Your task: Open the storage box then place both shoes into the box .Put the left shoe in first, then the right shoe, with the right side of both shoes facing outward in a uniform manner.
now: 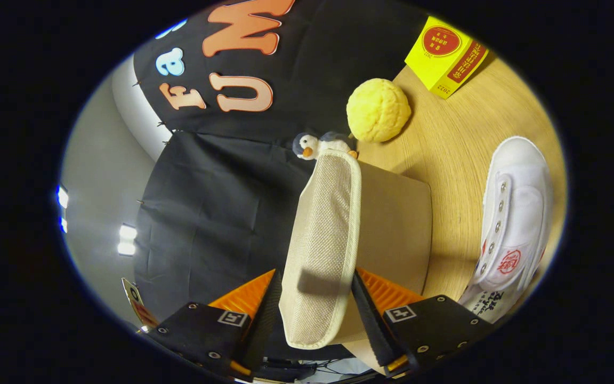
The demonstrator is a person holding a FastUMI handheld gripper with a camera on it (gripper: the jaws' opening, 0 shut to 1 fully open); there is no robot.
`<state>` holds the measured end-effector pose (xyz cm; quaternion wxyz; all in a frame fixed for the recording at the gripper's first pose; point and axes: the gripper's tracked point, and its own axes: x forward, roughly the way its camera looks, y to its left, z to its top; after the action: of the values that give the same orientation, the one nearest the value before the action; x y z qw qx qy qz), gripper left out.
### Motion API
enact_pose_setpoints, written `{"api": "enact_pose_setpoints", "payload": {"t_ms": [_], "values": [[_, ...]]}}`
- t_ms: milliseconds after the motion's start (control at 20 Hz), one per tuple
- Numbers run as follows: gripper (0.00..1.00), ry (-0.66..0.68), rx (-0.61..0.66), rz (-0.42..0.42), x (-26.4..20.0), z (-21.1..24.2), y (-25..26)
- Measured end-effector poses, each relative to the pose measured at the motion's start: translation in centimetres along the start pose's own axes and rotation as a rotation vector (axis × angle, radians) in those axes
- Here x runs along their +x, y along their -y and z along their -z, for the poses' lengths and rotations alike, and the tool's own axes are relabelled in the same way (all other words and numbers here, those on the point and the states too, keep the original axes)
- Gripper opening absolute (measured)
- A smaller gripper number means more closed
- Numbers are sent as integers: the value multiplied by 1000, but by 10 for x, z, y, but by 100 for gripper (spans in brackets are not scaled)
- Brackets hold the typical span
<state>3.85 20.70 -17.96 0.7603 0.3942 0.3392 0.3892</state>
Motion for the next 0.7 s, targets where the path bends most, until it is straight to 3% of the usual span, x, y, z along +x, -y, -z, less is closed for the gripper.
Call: {"api": "enact_pose_setpoints", "payload": {"t_ms": [100,150,250,350,700], "values": [[59,12,-1,6,-6,-2,-5],[42,32,-8,10,-12,-8,-8],[19,99,-13,28,-20,-20,-16],[2,121,-19,42,-21,-21,-27],[3,149,-82,13,-17,-11,-73]]}}
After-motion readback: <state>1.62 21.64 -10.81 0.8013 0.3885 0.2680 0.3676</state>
